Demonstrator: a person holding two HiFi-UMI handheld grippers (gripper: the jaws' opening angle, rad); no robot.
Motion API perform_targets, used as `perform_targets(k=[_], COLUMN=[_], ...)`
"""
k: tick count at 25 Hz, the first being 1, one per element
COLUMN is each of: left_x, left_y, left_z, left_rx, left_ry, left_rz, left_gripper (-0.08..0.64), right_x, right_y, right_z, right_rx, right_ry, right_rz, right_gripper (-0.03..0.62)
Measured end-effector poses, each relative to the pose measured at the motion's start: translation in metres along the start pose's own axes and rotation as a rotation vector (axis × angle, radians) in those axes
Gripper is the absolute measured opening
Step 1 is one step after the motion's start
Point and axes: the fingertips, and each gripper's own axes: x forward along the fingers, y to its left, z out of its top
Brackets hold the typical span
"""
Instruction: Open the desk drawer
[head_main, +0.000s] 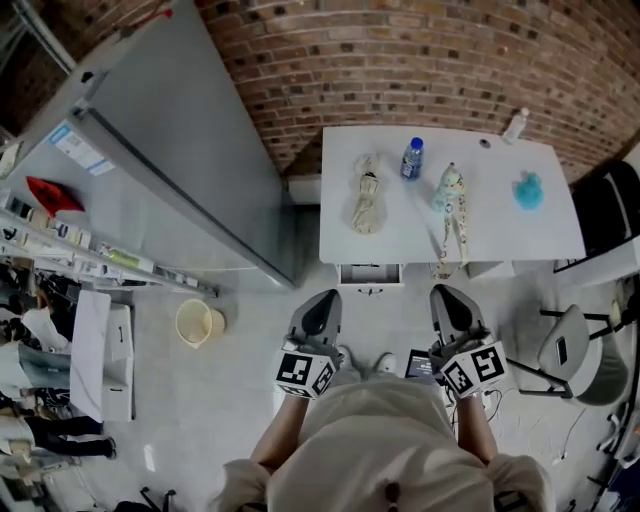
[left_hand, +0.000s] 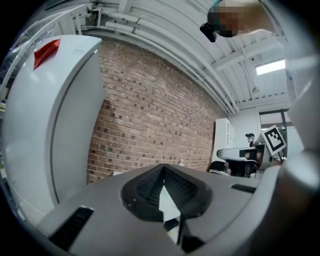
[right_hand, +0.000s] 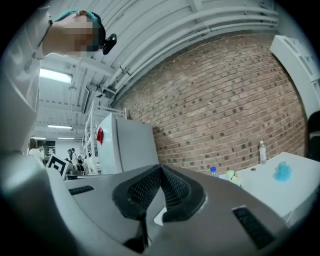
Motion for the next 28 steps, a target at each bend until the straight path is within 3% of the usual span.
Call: perform_targets(k=[4, 10, 22, 28], left_x=[-0.007, -0.018, -0.013, -0.018], left_y=[0.004, -0.003, -0.037, -0.048], left_z=[0.031, 0.054, 0.061, 0.06], left_rx=[0.028, 0.053, 0.095, 0.095], left_ry=[-0.059, -0.093, -0.095, -0.093], left_rz=[0.012, -0.019, -0.109, -0.117], left_gripper=[0.008, 0.008, 0.008, 0.008], right_x=[0.006, 0.002, -0.022, -0.035], right_y=[0.021, 0.047, 0.036, 0.035], right_z=[0.018, 0.014, 0.02, 0.015], right_rx=[-0.034, -0.046, -0.045, -0.03], right_ry=[-0.036, -0.034, -0.048, -0.049], right_rz=[0.03, 0.052, -0.009, -0.033], right_gripper=[0.026, 0.026, 0.026, 0.026])
